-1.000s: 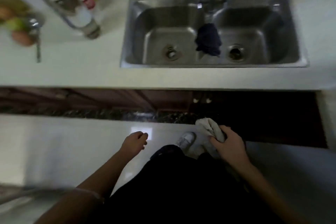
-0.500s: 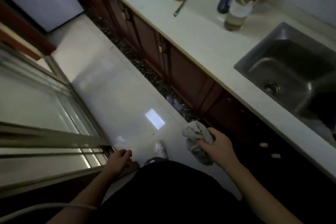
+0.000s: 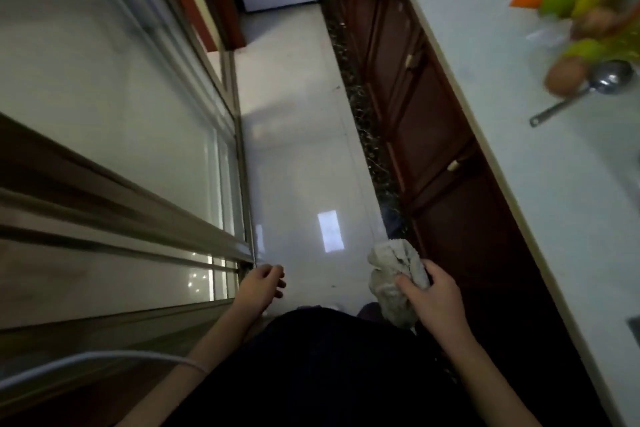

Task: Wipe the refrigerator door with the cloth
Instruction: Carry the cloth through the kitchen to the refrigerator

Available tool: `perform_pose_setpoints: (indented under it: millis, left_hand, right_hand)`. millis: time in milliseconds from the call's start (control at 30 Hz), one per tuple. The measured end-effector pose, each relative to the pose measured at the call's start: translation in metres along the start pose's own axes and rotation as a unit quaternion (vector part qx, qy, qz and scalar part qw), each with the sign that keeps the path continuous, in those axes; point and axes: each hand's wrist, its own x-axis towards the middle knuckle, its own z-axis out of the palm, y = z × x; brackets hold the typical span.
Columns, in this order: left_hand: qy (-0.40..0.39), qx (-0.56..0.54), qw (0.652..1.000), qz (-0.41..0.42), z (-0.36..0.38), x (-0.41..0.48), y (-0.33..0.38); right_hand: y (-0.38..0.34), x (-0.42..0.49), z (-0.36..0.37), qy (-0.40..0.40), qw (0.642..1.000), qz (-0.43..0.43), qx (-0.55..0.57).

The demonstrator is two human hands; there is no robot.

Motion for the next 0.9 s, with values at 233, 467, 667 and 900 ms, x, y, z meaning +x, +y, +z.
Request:
perform_pose_setpoints:
  millis: [233,467,667,900]
  left_hand:
    - [0.090,-0.053,0.994,-0.039,-0.020,0.045,0.044]
    - [0.155,-0.101,0.976,-0.113,-0.023,0.066,0.084]
    - [0.165,-0.094,0.970,-0.150,-0.044,0.113,0.090]
    - [0.138,-0.139,0.966,-0.166,-0.086,0.200,0.184]
  right_hand:
    - [-0.077,0.136,-0.002,-0.096,0.991,-0.076,-0.057]
    - [-0.166,0.253,-0.008,-0.159,0.973,-0.140,-0.096]
    - [-0.233,0.324,0.003,-0.193,0.963,-0.163,-0.093]
    - [-0.304,0.418,0.028,-0.171,0.967,-0.148,-0.114]
